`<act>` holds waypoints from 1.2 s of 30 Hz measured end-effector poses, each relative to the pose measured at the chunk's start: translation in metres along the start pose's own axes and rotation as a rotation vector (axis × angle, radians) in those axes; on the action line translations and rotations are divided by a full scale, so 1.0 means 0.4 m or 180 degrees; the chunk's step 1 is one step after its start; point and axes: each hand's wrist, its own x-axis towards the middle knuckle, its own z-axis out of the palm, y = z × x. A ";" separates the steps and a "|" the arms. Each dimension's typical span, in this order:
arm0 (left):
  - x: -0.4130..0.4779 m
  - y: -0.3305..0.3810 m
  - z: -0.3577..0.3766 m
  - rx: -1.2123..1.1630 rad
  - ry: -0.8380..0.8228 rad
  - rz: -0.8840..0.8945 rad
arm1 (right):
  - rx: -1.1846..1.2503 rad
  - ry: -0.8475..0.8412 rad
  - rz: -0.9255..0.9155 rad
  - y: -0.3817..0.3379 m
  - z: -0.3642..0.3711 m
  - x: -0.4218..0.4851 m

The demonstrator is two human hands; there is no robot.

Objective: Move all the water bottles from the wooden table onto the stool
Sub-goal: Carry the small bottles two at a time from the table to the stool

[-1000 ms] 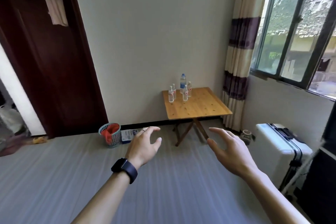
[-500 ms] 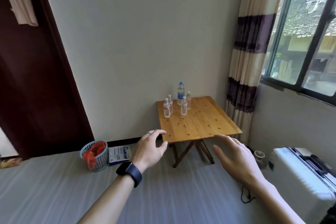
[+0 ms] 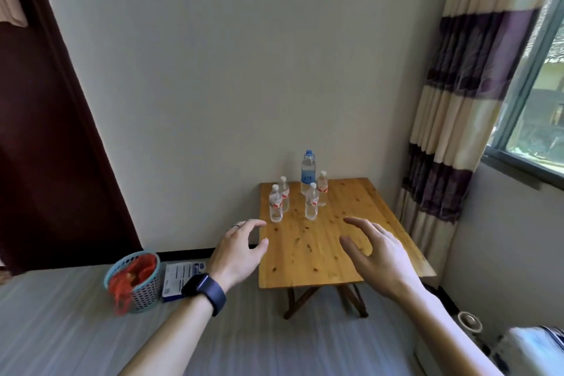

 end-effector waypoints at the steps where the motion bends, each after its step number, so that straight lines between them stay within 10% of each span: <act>1: 0.049 -0.011 0.018 -0.0015 -0.0001 -0.0018 | -0.0009 -0.0019 0.0003 0.019 0.016 0.048; 21: 1.013 -0.285 0.416 -0.0223 -0.0608 -0.0402 | 0.0100 -0.0438 0.0631 0.418 0.415 0.937; 36: 1.272 -0.544 0.750 -0.0545 -0.0699 -0.2250 | 0.0239 -0.2067 0.1683 0.748 0.830 1.254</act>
